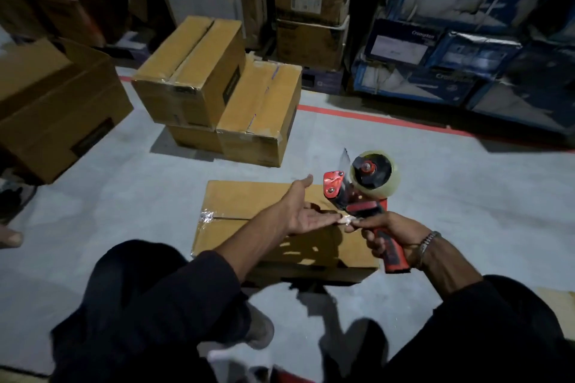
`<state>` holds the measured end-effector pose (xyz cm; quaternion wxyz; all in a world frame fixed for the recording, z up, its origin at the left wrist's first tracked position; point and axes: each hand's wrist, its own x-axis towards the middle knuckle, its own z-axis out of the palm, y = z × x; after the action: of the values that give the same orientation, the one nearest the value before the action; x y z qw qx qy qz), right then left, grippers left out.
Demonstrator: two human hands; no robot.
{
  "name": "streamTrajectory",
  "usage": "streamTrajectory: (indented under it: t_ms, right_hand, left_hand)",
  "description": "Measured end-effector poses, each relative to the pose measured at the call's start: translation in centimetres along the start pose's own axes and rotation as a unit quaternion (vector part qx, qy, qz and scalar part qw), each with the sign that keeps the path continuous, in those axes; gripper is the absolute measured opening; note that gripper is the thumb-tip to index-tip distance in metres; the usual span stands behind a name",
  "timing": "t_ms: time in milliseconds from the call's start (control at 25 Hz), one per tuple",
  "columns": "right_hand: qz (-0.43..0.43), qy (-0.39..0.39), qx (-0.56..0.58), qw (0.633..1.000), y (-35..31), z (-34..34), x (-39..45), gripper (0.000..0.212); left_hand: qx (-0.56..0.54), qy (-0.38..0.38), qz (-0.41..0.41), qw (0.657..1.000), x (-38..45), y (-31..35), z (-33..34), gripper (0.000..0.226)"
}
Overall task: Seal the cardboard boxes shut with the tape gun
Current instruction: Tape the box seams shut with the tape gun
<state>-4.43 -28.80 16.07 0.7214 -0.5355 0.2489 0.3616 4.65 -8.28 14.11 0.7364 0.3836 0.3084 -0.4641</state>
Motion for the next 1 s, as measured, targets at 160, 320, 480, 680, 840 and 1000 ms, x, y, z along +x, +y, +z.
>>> streamTrajectory:
  t_ms: [160, 320, 480, 680, 840, 1000]
  right_hand:
    - [-0.004, 0.02, -0.038, 0.999, 0.6, -0.7, -3.2, 0.017]
    - [-0.018, 0.03, -0.025, 0.999, 0.0, -2.8, -4.6, 0.02]
    - [-0.019, 0.027, -0.048, 0.998, -1.0, -5.0, -4.1, 0.016]
    - [-0.04, 0.029, -0.033, 0.998, -2.5, -5.8, -2.8, 0.015]
    - [-0.058, 0.1, -0.06, 0.991, -3.7, -6.5, -0.3, 0.015]
    - [-0.068, 0.158, -0.019, 0.985, -4.8, -7.8, 2.0, 0.02]
  left_hand:
    - [0.076, -0.029, -0.013, 0.997, -0.1, -1.7, 1.8, 0.06]
    - [0.143, -0.01, -0.02, 0.989, 1.7, -2.2, 3.3, 0.034]
    - [0.224, 0.043, 0.007, 0.974, 3.4, -1.0, 4.3, 0.027]
    - [0.355, 0.073, 0.056, 0.93, 5.3, 3.5, 6.1, 0.023]
    - [0.484, 0.037, 0.128, 0.865, 8.7, 7.0, 9.4, 0.008]
    - [0.562, 0.016, 0.145, 0.814, 13.8, 9.1, 12.9, 0.008]
